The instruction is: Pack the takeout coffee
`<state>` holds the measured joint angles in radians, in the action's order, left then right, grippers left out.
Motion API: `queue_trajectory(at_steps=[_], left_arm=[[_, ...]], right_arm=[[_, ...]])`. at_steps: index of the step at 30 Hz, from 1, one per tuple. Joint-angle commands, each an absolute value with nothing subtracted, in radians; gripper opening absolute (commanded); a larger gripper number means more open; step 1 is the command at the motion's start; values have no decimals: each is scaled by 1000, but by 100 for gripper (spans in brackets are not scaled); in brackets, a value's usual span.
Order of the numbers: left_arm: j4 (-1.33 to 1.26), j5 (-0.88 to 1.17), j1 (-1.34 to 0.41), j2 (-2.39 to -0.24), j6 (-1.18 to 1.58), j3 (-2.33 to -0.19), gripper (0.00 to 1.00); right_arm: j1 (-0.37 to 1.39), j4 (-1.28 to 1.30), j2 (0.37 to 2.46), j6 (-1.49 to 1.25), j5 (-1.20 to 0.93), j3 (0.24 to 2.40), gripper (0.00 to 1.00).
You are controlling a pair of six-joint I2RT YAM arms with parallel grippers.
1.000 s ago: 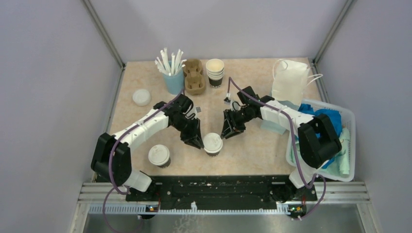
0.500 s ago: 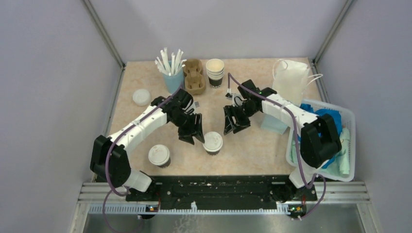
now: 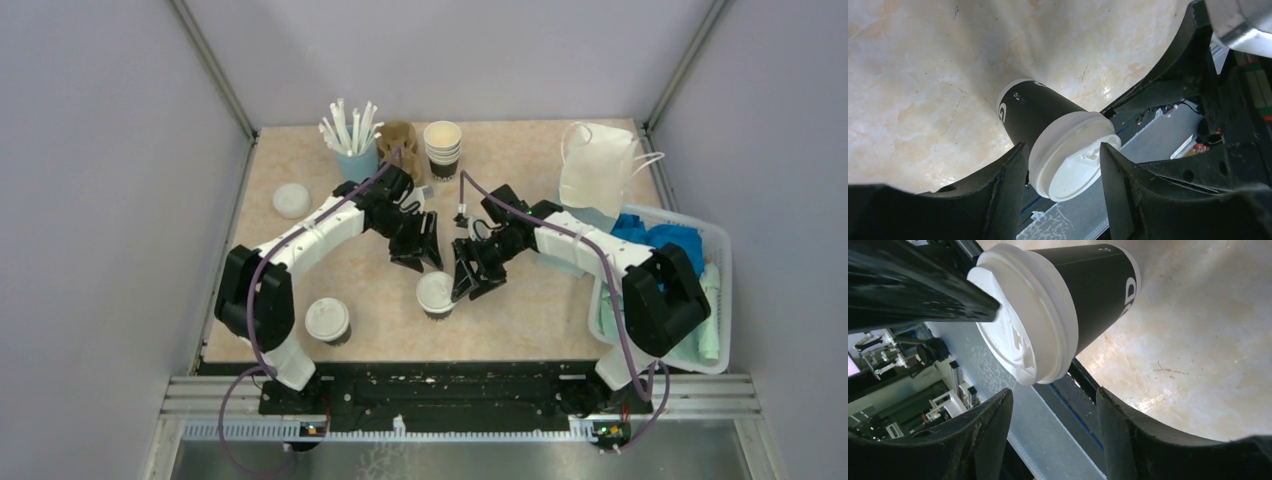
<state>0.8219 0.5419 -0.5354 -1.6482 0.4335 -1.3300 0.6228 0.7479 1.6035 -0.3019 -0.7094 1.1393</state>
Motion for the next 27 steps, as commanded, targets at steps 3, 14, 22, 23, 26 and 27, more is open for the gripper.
queue_trajectory(at_steps=[3,14,22,23,26,27], left_arm=[[735,603,-534,-1630,400,-1263,55],[662,602,-533,-1491,509,-1099,39],[655,615,-534,-1429,547,-1048,41],[649,621,-534,-1423,551,-1044,42],[659,607,-532,-1411,546,-1054,50],[666,604,-532,-1410,545,-1063,52]], right_arm=[[637,617,1631,-346,-740,1128,56],[622,614,1649,-354,-589,1189,40],[601,640,1720,-284,-618,1284,44],[601,649,1722,-277,-625,1291,46],[599,686,1707,-257,-629,1297,55],[598,698,1700,-251,-629,1293,58]])
